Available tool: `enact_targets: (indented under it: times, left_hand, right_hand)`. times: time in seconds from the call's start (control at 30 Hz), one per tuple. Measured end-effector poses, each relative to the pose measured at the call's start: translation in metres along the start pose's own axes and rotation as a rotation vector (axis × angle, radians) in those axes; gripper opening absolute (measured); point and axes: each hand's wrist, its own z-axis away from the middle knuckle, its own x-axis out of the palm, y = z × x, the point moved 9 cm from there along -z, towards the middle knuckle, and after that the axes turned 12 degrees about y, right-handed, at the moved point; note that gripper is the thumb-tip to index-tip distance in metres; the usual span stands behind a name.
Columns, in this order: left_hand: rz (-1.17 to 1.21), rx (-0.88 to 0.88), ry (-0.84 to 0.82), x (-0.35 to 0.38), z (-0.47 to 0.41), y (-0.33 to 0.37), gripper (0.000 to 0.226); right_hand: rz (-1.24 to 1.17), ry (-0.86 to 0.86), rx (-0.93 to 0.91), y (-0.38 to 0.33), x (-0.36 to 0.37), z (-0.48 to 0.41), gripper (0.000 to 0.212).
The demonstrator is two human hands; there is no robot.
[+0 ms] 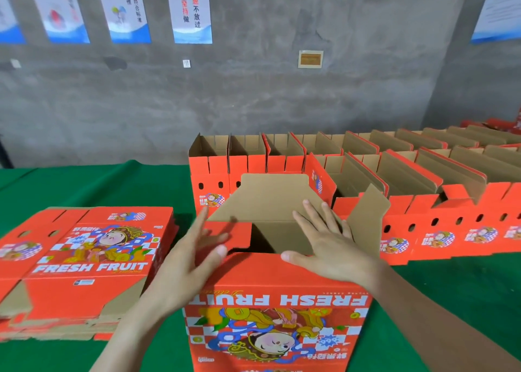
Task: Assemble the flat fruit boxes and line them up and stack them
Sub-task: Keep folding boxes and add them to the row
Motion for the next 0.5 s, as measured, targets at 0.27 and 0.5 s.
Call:
enact_targets:
  times: [0.27, 0.5]
  left_hand:
    - [-0.306, -0.121, -0.172, 0.013, -0.046, -0.031, 0.057]
    - [-0.115, -0.201, -0.272, 0.024, -0.05, -0.049, 0.056]
  right_hand:
    - [-0.013, 0.028, -0.014, -0.001, -0.003, 0.002, 0.095]
    - [0.014, 0.608, -0.106, -0.019, -0.063, 0.021, 0.096]
